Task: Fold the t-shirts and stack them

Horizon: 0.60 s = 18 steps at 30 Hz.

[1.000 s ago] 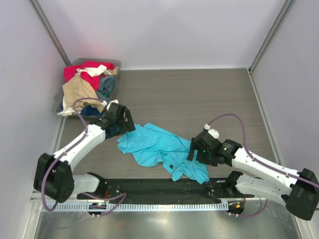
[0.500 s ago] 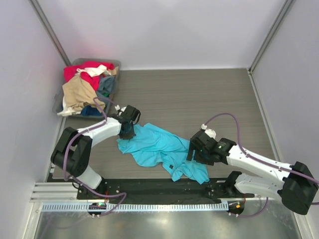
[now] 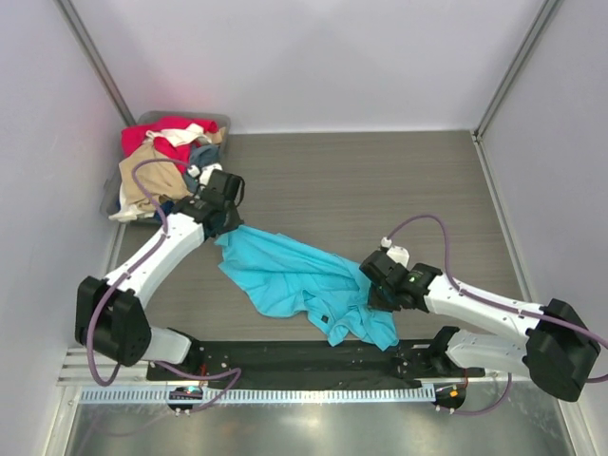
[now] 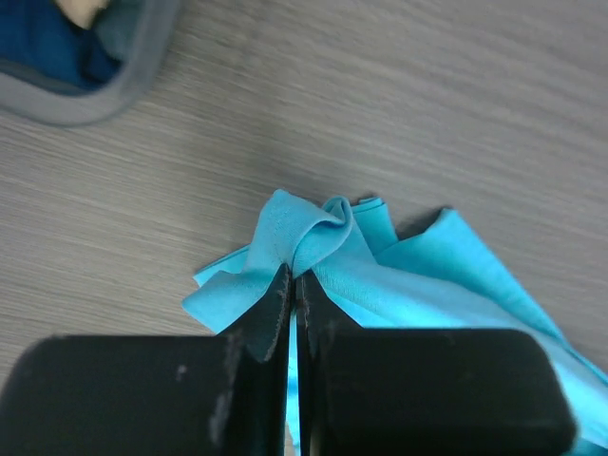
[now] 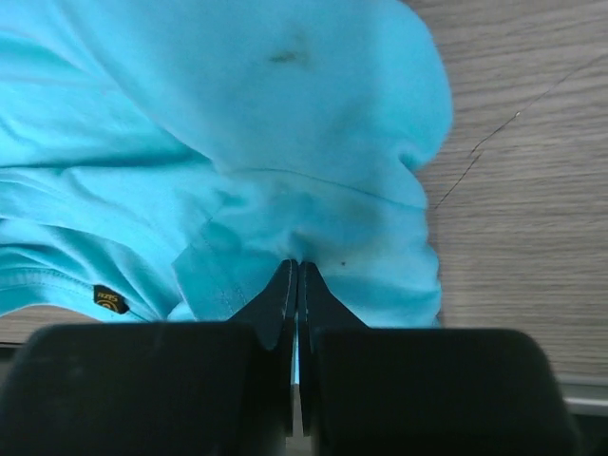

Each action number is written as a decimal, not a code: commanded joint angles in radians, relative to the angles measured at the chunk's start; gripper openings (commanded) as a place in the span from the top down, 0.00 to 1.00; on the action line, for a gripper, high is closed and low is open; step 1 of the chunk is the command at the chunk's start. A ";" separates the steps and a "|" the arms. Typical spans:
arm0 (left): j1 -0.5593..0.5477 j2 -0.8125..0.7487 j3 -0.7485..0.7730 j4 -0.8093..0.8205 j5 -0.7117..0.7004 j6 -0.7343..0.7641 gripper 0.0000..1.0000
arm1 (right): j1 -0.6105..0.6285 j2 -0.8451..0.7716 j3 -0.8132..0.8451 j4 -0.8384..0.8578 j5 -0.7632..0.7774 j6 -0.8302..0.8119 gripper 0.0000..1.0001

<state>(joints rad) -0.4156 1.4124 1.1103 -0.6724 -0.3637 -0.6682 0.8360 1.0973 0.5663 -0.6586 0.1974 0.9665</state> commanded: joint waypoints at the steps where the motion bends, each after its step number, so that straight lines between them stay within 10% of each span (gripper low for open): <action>1: 0.047 -0.052 -0.016 -0.027 0.011 0.010 1.00 | 0.005 -0.010 0.020 0.030 0.057 -0.006 0.99; 18: 0.126 -0.305 0.096 -0.027 0.111 0.051 1.00 | -0.526 0.007 0.590 -0.154 0.125 -0.460 0.99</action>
<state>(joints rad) -0.2939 1.1484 1.1942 -0.7116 -0.2848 -0.6476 0.3279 1.0767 1.1038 -0.7670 0.2962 0.6044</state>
